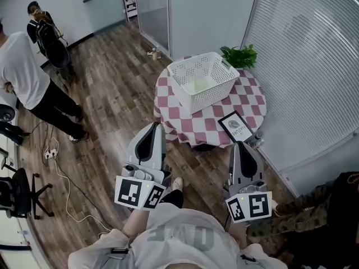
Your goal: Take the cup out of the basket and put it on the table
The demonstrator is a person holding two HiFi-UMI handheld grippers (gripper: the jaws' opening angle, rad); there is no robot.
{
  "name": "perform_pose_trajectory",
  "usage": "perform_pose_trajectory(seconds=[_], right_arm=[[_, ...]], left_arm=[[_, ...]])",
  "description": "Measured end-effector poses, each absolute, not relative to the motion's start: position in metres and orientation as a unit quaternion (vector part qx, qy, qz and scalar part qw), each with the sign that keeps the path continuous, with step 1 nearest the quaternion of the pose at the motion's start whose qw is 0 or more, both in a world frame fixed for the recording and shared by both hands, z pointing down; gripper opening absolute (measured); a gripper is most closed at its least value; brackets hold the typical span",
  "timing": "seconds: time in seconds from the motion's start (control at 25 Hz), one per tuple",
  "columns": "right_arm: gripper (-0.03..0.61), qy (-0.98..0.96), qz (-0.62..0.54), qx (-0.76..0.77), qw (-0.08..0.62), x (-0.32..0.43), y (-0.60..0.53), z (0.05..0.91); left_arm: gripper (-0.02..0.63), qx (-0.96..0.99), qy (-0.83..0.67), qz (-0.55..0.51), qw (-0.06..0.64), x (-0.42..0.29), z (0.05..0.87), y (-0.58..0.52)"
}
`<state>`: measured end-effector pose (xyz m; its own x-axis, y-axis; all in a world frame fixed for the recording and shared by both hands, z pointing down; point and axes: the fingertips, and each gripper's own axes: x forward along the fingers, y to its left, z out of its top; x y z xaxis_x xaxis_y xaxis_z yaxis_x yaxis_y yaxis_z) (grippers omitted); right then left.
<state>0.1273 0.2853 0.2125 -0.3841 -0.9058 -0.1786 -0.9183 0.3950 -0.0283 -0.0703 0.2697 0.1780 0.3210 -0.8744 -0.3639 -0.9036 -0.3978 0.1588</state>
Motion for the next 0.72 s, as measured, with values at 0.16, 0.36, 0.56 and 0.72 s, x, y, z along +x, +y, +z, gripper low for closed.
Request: perform_pose_trajectory(seconds=[0.16,0.36,0.56,0.72], right_arm=[[0.011,0.835,0.024,-0.545,0.079,0.108,0.217,0.211],[0.011,0.831,0.022,-0.55,0.079,0.096,0.15,0.211],[0.011,0.821,0.008,-0.568,0.056,0.102,0.109,0.22],[0.011,0.821,-0.024,-0.57,0.029,0.106,0.078,0.241]], left_arm=[[0.003,-0.809,0.562,0.168,0.044,-0.084,0.178,0.201],[0.003,-0.81,0.557,0.178,0.044,-0.099,0.176,0.129],[0.003,-0.817,0.549,0.174,0.025,-0.097,0.18,0.074],[0.003,-0.814,0.554,0.172,-0.01,-0.095,0.199,0.04]])
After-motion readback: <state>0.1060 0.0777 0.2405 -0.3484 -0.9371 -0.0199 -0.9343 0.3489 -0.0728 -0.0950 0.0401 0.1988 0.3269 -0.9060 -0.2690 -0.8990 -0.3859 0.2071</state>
